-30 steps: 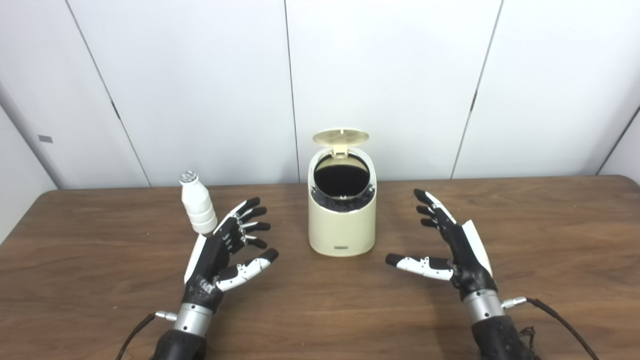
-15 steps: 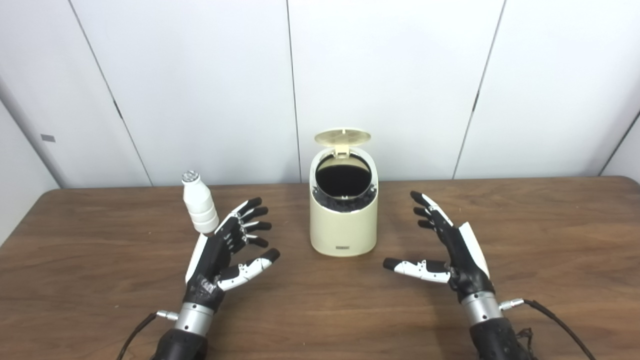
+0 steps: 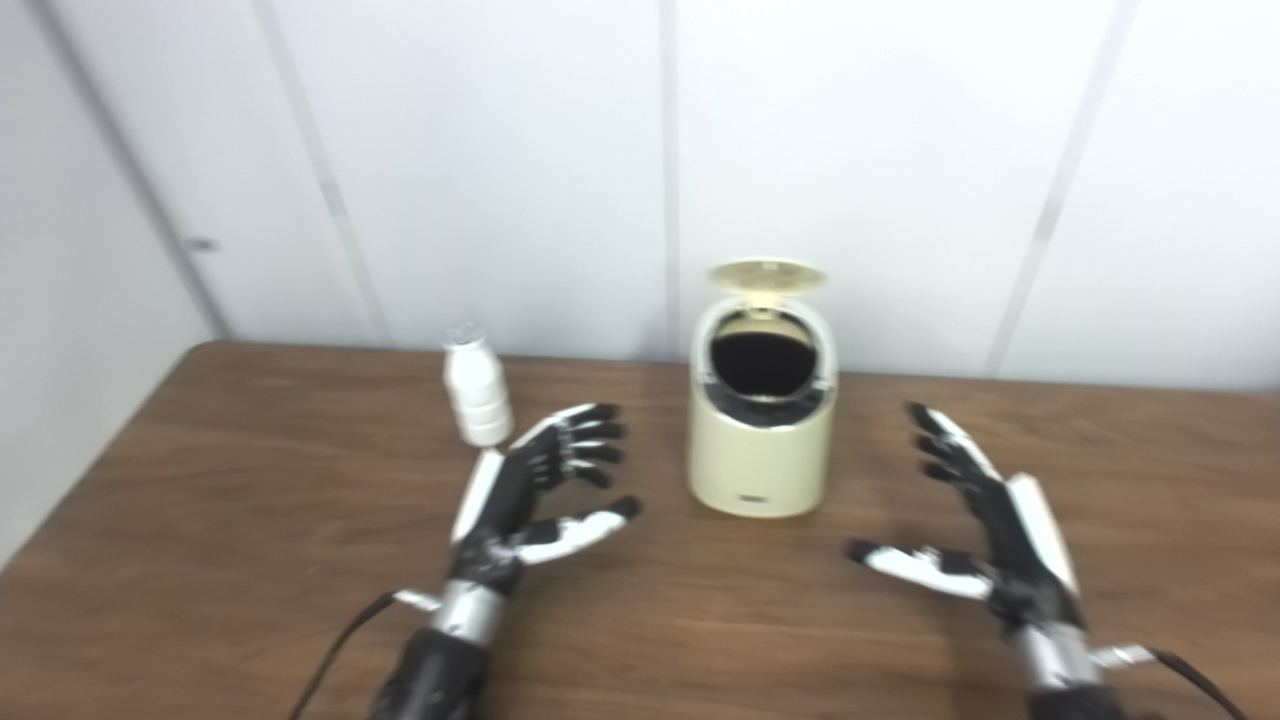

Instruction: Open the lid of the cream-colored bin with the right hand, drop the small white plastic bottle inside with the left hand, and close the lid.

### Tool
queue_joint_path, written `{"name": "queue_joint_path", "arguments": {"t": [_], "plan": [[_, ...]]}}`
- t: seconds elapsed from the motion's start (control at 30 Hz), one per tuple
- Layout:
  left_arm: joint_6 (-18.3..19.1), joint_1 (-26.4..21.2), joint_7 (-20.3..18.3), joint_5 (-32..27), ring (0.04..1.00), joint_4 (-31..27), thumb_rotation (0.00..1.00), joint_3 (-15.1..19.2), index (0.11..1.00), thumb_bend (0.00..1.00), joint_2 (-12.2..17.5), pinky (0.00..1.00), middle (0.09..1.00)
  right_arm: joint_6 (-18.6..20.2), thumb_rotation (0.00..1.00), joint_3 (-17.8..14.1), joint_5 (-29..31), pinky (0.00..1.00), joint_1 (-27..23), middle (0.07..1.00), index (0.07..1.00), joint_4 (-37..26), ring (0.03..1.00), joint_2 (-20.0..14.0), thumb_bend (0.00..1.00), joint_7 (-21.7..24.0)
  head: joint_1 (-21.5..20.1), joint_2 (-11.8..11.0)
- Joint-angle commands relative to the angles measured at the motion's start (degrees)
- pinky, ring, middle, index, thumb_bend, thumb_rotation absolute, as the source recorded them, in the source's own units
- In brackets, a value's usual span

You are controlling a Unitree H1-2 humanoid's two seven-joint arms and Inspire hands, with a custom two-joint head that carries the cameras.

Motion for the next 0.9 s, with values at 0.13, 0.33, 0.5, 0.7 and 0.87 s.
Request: {"name": "queue_joint_path", "arguments": {"t": [0.13,0.33,0.5,0.7,0.87], "plan": [[-0.7,-0.1,2.1,0.0,0.657,-0.1,0.14,-0.4,0.776,0.67,-3.1,0.52,0.740,-2.1,0.13,-1.4,2.4,0.79,-1.1,0.930,0.928,-2.3,0.884,-1.3,0.78,1.0,3.8,-1.2],[-1.2,-0.4,4.1,2.9,0.655,0.2,0.05,-0.4,0.751,0.67,-3.9,0.57,0.723,-1.1,0.04,-2.1,3.9,0.79,-1.0,0.936,0.936,-3.7,0.891,-1.4,0.75,2.3,4.9,-2.1],[-0.6,-0.5,3.7,0.2,0.624,-0.8,0.05,-0.2,0.657,0.66,-4.1,0.53,0.659,-0.8,0.01,-2.4,4.5,0.77,-0.8,0.933,0.926,-4.7,0.882,-1.6,0.75,3.0,5.4,-1.6],[-0.1,-0.6,5.6,2.8,0.574,-3.0,0.05,0.2,0.637,0.63,-3.5,0.48,0.630,0.5,0.00,-3.0,5.1,0.78,-0.7,0.935,0.924,-6.5,0.888,-1.9,0.75,4.1,5.9,-1.0],[2.0,-0.4,8.3,7.5,0.567,-5.2,0.06,1.2,0.644,0.65,-2.5,0.51,0.627,1.3,0.00,-3.2,5.4,0.80,-0.9,0.936,0.927,-7.8,0.887,-2.3,0.75,5.0,6.2,-0.7]]}}
